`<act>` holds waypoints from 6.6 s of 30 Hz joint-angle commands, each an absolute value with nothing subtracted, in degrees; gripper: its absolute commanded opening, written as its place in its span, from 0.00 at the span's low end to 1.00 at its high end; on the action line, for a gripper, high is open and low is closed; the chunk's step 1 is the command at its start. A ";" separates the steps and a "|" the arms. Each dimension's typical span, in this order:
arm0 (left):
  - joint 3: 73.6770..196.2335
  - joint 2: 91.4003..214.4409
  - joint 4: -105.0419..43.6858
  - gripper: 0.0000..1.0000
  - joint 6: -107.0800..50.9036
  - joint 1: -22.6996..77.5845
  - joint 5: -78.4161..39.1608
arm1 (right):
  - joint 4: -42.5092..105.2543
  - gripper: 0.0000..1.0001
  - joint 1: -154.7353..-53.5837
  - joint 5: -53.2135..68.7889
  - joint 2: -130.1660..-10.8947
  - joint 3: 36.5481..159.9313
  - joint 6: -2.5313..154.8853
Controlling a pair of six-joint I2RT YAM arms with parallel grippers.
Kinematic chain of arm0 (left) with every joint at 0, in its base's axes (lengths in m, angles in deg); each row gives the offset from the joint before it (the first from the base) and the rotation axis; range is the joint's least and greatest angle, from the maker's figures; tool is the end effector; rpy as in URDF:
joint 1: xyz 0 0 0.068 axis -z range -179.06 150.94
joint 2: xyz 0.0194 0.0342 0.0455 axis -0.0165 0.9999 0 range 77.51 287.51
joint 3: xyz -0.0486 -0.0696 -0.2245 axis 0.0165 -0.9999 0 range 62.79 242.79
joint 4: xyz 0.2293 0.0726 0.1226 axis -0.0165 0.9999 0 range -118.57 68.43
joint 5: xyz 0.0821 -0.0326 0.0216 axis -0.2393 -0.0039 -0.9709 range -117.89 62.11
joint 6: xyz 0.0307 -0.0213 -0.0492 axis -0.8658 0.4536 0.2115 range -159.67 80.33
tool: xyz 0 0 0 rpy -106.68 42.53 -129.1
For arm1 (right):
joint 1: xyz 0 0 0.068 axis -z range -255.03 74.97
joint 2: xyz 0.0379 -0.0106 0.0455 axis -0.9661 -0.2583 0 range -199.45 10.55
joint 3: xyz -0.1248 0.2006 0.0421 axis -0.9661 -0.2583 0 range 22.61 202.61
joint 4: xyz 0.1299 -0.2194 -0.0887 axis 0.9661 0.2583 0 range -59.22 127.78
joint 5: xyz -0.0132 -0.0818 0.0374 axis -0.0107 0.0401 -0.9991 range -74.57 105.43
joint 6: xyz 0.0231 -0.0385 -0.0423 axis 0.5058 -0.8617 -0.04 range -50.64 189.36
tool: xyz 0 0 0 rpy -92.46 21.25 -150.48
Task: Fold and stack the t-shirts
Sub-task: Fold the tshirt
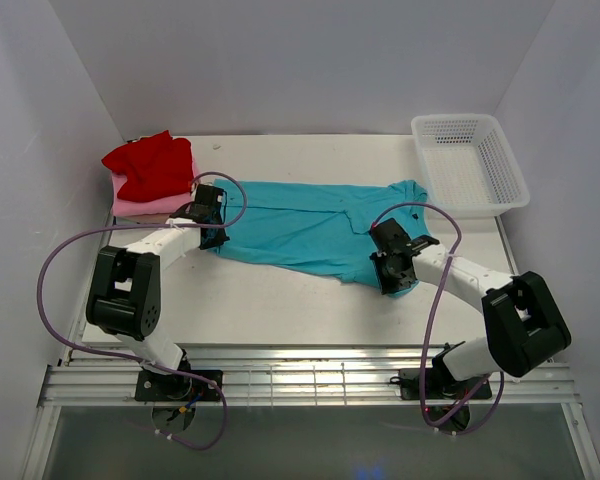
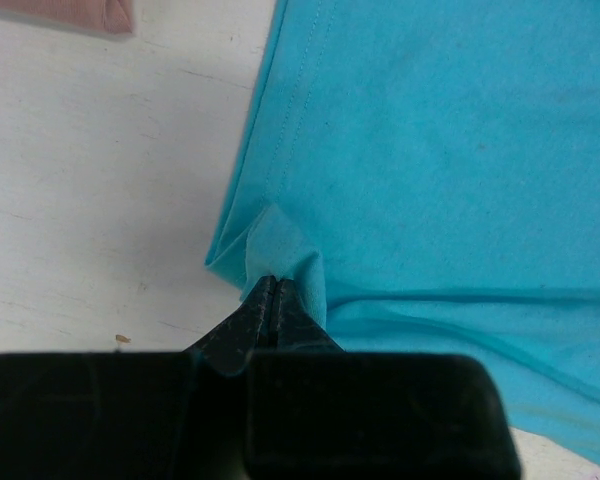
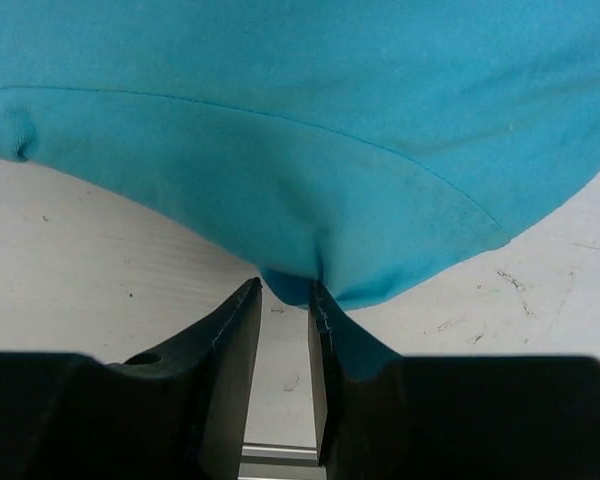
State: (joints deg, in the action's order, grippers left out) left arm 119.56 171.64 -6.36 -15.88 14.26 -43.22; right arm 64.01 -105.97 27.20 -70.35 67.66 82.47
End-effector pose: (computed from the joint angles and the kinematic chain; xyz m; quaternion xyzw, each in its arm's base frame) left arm 0.3290 -0.0652 0.1338 -0.1221 0.9491 0.0393 0.2876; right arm 0.2343 0.1294 0.1287 -0.1332 0.9693 -0.0257 0.2052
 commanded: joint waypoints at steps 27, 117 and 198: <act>118.77 167.34 -7.66 0.00 -16.11 14.04 -42.39 | 72.69 0.08 -109.93 34.14 -63.99 74.71 86.15; 147.07 189.76 -8.00 0.30 -22.27 7.10 -39.56 | 80.35 0.17 -81.71 19.64 -118.82 132.55 66.81; 118.24 170.59 -35.07 0.29 -14.18 33.79 -37.56 | 69.98 0.32 -85.93 17.52 -100.37 113.06 72.44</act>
